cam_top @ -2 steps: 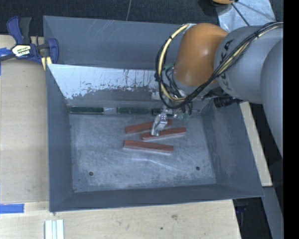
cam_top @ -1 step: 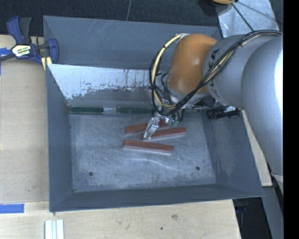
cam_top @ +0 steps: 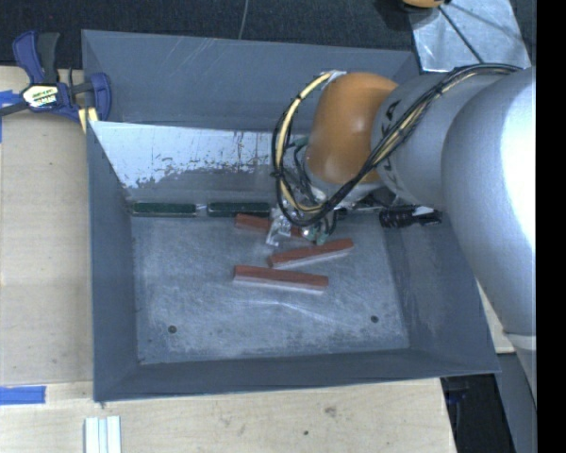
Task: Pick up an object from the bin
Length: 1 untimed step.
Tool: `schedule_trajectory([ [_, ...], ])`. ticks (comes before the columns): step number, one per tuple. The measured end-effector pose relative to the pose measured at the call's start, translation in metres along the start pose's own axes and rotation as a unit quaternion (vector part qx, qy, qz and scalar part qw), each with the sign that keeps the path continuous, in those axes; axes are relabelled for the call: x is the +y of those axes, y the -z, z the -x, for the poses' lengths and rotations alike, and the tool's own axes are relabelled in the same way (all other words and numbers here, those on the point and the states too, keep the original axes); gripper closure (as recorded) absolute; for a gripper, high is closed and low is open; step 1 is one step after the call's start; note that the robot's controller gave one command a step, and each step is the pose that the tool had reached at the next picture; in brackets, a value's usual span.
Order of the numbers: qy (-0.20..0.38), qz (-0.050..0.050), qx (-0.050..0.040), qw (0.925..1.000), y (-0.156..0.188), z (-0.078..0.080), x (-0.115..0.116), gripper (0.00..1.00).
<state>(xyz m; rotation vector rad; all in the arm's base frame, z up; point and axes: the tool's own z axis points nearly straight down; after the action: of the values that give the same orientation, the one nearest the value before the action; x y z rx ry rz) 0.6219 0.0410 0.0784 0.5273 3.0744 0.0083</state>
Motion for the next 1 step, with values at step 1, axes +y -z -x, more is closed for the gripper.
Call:
schedule_trajectory([
  [1,0.000,0.000,0.0000,1.0000,0.0000,0.0000,0.0000,1.00],
])
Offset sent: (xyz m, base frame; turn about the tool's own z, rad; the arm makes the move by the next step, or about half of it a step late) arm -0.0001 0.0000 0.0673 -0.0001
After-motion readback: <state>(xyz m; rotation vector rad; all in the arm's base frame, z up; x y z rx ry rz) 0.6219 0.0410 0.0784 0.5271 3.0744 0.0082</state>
